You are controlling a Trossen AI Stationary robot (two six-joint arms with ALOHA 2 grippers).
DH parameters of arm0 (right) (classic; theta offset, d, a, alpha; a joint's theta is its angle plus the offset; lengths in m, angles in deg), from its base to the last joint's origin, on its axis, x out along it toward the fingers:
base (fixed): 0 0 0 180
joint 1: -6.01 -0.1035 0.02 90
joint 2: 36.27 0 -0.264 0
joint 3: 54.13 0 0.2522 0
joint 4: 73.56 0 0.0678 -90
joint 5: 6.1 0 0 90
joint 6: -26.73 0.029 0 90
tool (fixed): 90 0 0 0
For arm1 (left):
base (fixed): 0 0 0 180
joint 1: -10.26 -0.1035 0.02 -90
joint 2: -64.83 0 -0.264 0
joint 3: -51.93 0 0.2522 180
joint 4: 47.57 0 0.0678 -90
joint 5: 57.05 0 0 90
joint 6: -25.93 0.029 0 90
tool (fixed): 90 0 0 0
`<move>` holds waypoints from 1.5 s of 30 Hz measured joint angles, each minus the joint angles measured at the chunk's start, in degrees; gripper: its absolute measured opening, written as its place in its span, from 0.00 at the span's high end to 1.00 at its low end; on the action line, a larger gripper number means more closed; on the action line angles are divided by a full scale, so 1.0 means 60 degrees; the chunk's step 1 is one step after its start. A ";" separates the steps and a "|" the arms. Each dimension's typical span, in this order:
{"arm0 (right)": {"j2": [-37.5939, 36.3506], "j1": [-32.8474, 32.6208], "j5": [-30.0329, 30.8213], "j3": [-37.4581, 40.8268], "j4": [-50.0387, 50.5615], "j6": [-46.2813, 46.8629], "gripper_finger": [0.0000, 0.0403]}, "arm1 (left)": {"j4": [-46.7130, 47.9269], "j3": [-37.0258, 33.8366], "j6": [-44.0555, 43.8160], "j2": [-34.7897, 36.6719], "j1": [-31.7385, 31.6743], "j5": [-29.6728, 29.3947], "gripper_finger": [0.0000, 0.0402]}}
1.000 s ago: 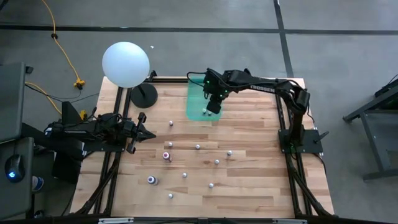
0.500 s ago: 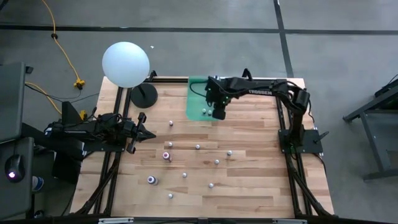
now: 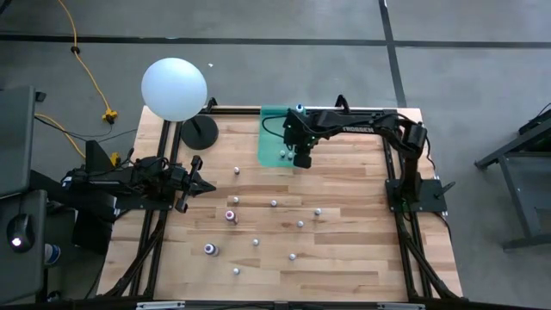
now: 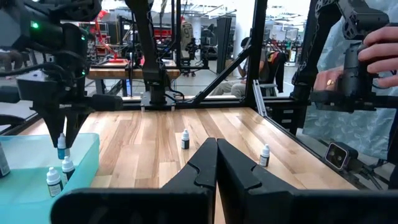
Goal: Pick & Place food coloring
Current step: Put the small blue food coloring bottle into the light blue bin
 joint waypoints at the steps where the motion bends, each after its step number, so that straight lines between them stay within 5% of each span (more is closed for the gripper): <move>1: 0.0049 -0.0003 -0.0023 0.0000 -0.0010 0.0024 0.82 | 0.0002 0.0000 0.0000 0.0001 -0.0001 0.0000 1.00; 29: 0.0643 0.0008 -0.0424 -0.0007 -0.0439 0.0464 0.81 | 0.0000 0.0000 0.0000 0.0002 -0.0002 0.0001 1.00; 45: 0.0643 0.0073 -0.0541 -0.0007 -0.0286 0.0485 0.70 | 0.0000 0.0000 0.0000 0.0002 0.0001 0.0004 1.00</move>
